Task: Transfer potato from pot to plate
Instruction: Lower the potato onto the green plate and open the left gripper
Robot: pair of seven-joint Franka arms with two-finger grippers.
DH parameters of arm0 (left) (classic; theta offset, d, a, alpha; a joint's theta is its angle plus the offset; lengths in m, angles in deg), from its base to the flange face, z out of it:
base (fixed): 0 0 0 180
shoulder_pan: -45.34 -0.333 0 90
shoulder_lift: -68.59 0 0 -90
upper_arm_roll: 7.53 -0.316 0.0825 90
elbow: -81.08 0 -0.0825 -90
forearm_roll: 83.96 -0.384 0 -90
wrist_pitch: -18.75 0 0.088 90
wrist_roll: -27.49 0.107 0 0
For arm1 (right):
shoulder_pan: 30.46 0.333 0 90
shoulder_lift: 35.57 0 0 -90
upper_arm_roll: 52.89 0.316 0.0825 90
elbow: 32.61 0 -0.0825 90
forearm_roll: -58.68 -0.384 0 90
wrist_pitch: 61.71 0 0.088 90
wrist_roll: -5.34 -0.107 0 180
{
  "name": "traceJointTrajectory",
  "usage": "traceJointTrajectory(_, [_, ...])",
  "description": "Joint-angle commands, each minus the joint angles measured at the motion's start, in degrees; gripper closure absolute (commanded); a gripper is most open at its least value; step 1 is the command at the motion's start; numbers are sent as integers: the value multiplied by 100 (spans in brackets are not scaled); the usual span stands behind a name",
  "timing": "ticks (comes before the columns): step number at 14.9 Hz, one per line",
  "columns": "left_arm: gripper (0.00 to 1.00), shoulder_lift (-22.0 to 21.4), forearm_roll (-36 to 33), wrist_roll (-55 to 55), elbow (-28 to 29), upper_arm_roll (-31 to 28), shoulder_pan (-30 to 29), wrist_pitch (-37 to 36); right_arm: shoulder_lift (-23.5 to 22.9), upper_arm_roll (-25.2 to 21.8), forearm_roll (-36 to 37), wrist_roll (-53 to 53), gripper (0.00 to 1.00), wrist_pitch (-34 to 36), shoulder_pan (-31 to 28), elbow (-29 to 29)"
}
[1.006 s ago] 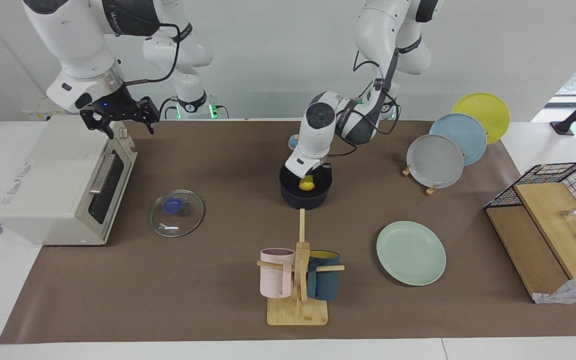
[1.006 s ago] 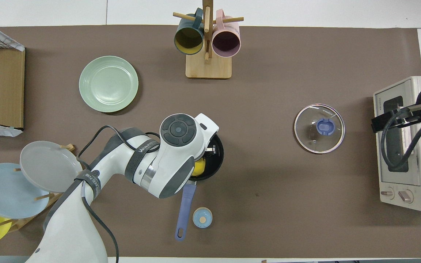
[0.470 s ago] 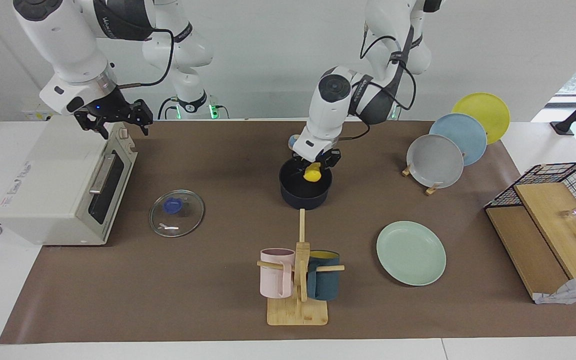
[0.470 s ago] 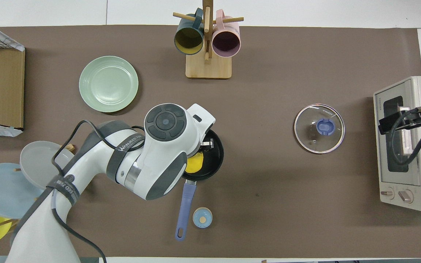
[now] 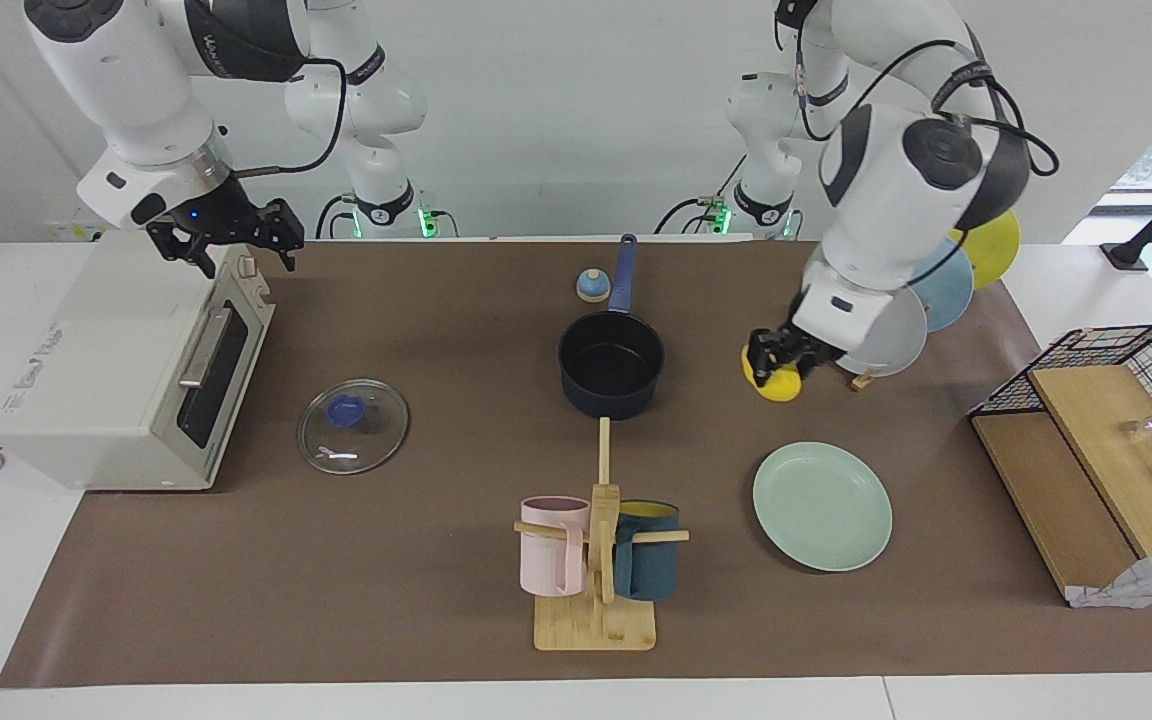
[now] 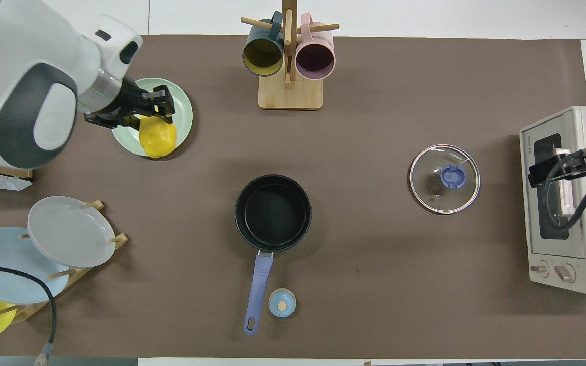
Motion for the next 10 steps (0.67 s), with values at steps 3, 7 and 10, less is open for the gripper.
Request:
traceJointTrajectory(3, [100,1315,-282,814,-614,70,-460,909,80,-19,-9,-51,0,-34,-90,-86])
traceJointTrajectory(7, [100,1588,-380,980,-352,70,-574,1358,80,-1,-9,-59,0,-70,-72,-77])
traceJointTrajectory(10, [100,1571,-529,998,1,70,-583,1710,72,-1,-18,-112,0,-105,-64,-86])
